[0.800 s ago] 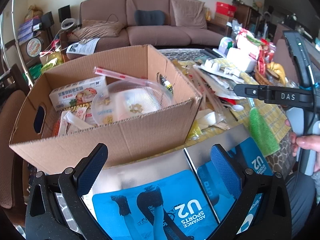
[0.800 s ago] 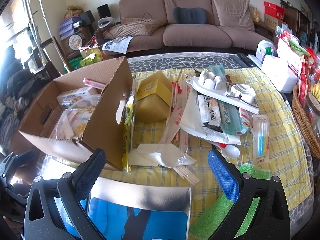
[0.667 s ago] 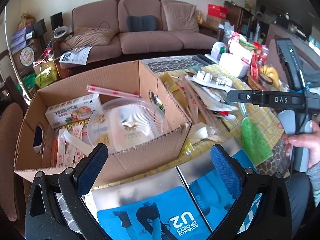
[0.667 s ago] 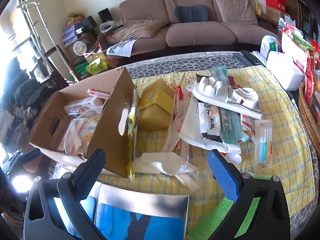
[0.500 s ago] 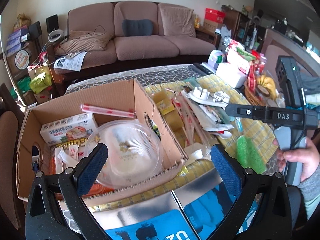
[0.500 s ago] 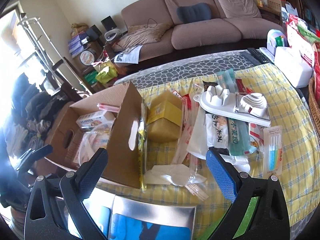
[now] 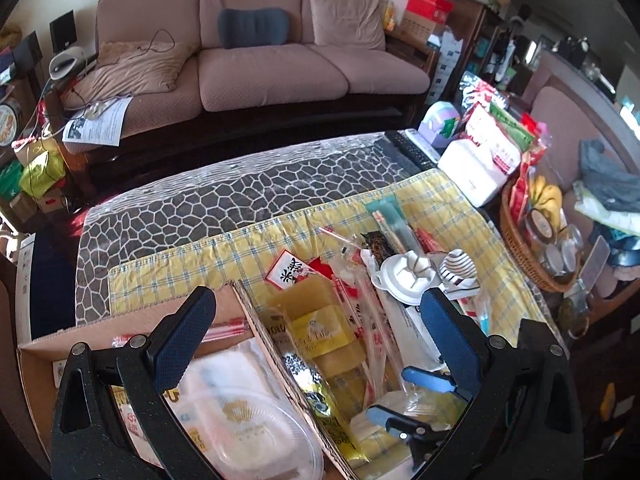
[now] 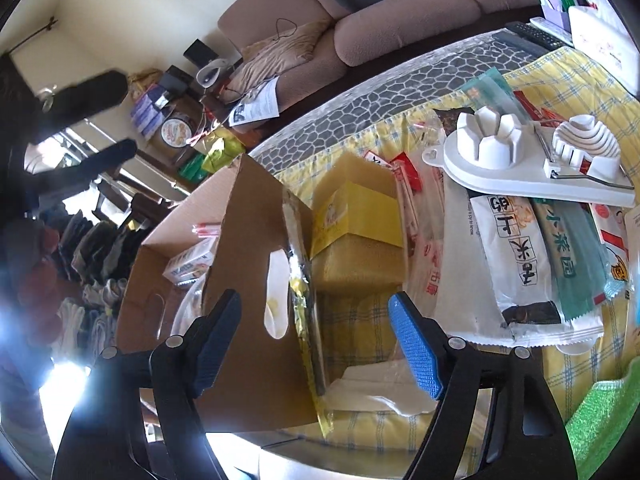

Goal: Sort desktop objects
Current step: 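Move the right tool toward the yellow-and-tan sponge on the table, then close the right tool on the yellow-and-tan sponge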

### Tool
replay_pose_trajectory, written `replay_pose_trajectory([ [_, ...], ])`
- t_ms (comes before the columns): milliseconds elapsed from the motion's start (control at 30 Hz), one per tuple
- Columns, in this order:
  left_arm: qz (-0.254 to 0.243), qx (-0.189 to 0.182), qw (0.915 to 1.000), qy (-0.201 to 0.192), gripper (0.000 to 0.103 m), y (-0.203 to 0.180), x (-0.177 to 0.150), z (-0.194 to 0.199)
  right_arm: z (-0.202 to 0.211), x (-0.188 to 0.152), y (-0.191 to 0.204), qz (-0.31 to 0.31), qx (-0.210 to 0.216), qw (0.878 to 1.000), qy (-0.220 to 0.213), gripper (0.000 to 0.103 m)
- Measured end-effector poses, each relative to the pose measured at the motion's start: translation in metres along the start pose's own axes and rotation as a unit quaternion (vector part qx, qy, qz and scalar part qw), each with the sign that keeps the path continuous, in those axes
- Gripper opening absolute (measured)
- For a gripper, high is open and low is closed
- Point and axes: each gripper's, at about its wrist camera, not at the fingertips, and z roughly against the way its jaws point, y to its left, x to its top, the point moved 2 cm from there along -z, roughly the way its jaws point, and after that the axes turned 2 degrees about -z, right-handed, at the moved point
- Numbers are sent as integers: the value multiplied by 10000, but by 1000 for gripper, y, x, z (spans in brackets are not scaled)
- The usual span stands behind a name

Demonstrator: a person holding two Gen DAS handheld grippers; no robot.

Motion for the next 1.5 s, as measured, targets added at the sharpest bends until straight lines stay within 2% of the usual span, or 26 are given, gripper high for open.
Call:
replay_pose_trajectory([
  [133,-485,215,9973,508,89,-10,19,-48,-16,3,-3,170,-199,9996,-68,71],
  [200,-737,234,9933,864,83,-17,22,-71,-23,5,-6,200,-244,9995,-81,70],
  [233,-902,228,9902,1037,77,-20,23,-81,-25,6,-8,210,-261,9994,-86,70],
  [333,-1388,341,9790,1452,76,-26,23,-104,-30,8,-11,194,-207,9996,1,70],
  [500,-1594,387,9649,2049,76,-23,23,-136,-37,4,-14,54,-49,10000,19,70],
  [533,-1693,439,9615,2119,76,-27,20,-141,-39,4,-14,39,-32,10000,2,70],
  [600,-1973,519,9532,2230,76,-35,18,-152,-43,2,-15,52,-78,10000,-26,62],
  [633,-2093,545,9489,2298,71,-40,15,-157,-45,1,-15,58,-115,9999,-24,58],
  [667,-2221,576,9434,2396,65,-44,14,-164,-47,1,-15,56,-108,9999,-21,43],
  [700,-2351,642,9372,2496,62,-48,12,-171,-49,0,-17,28,-95,10000,-5,33],
  [800,-2679,835,9204,2724,61,-55,4,-187,-49,2,-23,-134,-108,9998,-35,33],
  [867,-2774,791,9136,2865,61,-57,0,-194,-48,5,-24,-214,-65,9997,-3,33],
  [1000,-2980,1073,8984,3041,61,-59,-9,-208,-50,4,-24,-181,-296,9993,120,33],
  [1200,-3048,961,8938,3146,60,-62,-17,-216,-48,-1,-30,-355,-393,9985,155,35],
  [1300,-3050,888,8934,3176,51,-63,-19,-219,-43,-3,-32,-467,-355,9982,83,36],
  [1500,-3083,926,8922,3169,50,-67,-20,-221,-47,-10,-44,-743,-255,9966,254,38],
])
